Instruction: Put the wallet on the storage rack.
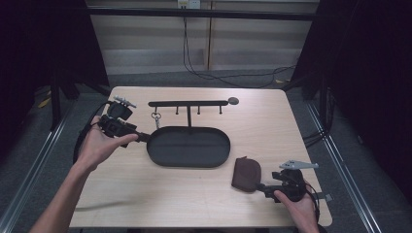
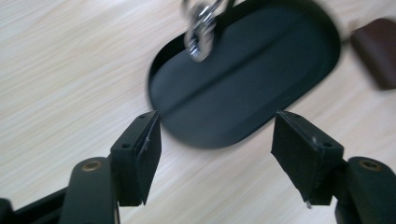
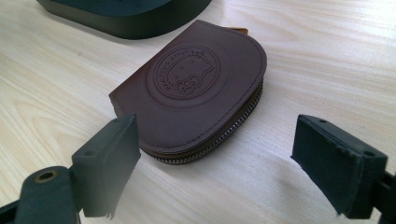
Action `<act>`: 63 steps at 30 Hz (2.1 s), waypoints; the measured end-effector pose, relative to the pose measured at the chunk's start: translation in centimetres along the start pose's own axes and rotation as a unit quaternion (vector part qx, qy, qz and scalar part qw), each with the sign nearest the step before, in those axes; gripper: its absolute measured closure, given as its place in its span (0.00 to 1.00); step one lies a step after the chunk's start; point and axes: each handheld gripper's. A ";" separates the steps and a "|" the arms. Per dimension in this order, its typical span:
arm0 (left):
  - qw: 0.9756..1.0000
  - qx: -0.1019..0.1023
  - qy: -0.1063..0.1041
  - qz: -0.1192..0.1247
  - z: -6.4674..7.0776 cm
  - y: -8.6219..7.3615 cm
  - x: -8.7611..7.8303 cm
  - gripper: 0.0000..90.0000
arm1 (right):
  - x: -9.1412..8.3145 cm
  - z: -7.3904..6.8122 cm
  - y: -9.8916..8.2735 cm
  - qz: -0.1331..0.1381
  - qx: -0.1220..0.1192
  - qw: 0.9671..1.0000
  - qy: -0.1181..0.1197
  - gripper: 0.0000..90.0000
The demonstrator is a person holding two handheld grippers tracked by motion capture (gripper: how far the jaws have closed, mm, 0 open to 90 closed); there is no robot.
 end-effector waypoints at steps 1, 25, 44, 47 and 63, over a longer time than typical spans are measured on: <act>1.000 0.000 0.000 0.000 0.0 0.0 0.0 0.35 | 0.0 0.0 0.0 0.000 0.000 1.000 0.000 0.16; 0.998 -0.048 0.029 0.042 1.2 -11.6 1.9 0.19 | -0.2 0.0 0.0 0.005 0.005 1.000 0.007 0.18; 0.991 -0.082 -0.028 0.099 5.1 -17.9 2.9 0.20 | -0.7 -0.5 1.0 0.015 0.003 1.000 0.026 0.33; 0.994 -0.070 -0.036 0.081 5.5 -17.7 3.5 0.19 | -0.6 -0.5 1.7 0.007 0.009 1.000 0.028 0.32; 0.994 -0.021 -0.051 0.093 5.9 -17.4 3.3 0.19 | 3.0 -0.6 6.3 -0.140 0.015 0.990 0.002 0.18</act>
Point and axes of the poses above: each handheld gripper's, and its own axes: x roughly forward along the jaws, y roughly out of its top, z roughly to its right, and after that the axes turned 13 degrees about y, right-handed
